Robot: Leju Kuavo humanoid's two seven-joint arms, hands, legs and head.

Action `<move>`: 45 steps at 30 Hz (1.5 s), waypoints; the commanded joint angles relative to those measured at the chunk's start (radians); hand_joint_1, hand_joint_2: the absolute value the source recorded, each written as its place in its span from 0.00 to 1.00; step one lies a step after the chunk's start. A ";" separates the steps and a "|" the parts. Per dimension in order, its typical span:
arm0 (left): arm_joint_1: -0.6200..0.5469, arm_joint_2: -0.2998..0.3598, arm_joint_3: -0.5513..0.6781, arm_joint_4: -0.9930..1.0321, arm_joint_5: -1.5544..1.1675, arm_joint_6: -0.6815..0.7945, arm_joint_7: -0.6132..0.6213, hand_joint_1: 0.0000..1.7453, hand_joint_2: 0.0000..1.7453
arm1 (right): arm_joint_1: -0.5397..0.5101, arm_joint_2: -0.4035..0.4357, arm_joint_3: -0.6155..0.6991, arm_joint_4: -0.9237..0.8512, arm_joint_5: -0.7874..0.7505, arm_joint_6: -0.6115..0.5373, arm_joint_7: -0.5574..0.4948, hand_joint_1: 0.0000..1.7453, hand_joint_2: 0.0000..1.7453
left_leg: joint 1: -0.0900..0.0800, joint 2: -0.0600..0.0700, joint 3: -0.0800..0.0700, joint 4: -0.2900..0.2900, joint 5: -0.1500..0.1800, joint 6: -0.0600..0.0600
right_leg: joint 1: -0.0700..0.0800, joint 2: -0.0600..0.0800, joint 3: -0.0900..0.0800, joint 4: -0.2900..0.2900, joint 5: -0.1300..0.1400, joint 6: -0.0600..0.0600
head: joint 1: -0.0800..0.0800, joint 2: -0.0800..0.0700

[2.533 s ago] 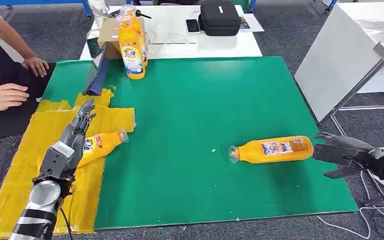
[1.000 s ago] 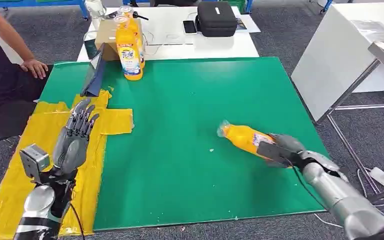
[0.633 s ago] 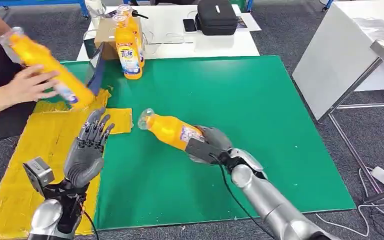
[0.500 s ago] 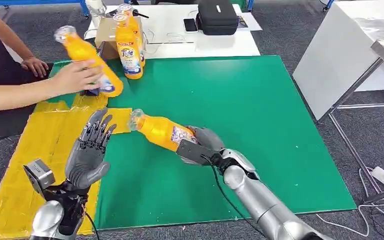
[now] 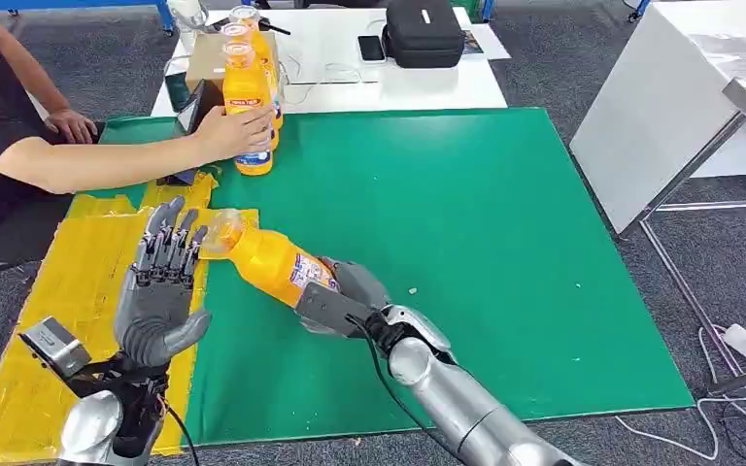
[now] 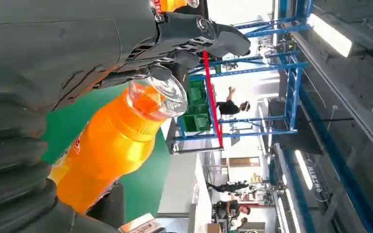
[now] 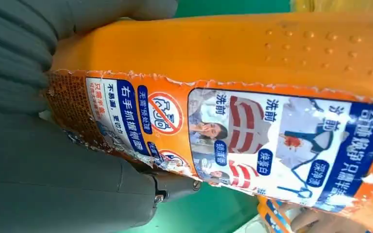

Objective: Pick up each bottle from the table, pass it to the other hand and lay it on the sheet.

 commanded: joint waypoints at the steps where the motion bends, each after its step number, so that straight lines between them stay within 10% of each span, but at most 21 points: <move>1: -0.009 -0.008 -0.029 0.070 -0.030 0.011 0.006 0.00 1.00 | -0.007 0.034 0.093 0.010 -0.019 -0.003 -0.029 1.00 1.00 | 0.000 0.001 0.005 -0.001 -0.001 -0.002 | 0.000 0.004 0.003 0.000 -0.002 -0.003 | 0.000 0.000; 16: 0.121 -0.027 0.077 -0.033 -0.091 0.061 -0.052 0.00 1.00 | 0.366 -0.143 -0.290 -0.598 -0.078 -0.115 -0.143 1.00 1.00 | 0.000 -0.006 0.001 0.000 -0.001 0.000 | 0.000 -0.004 0.002 -0.001 -0.003 -0.002 | 0.000 0.000; 32: 0.102 -0.030 0.033 -0.031 -0.119 0.062 -0.057 0.00 1.00 | 0.293 -0.093 -0.177 -0.457 -0.016 -0.085 -0.116 1.00 1.00 | 0.000 -0.004 0.002 0.000 -0.001 -0.002 | 0.000 0.001 0.001 0.000 -0.002 -0.003 | 0.000 0.000; 45: 0.095 -0.042 -0.002 -0.003 -0.102 0.042 -0.061 0.00 1.00 | 0.115 0.078 0.258 -0.205 0.066 -0.005 -0.069 0.98 1.00 | 0.001 0.002 0.002 -0.001 -0.001 -0.002 | 0.001 0.006 -0.002 0.001 0.000 -0.003 | 0.000 0.000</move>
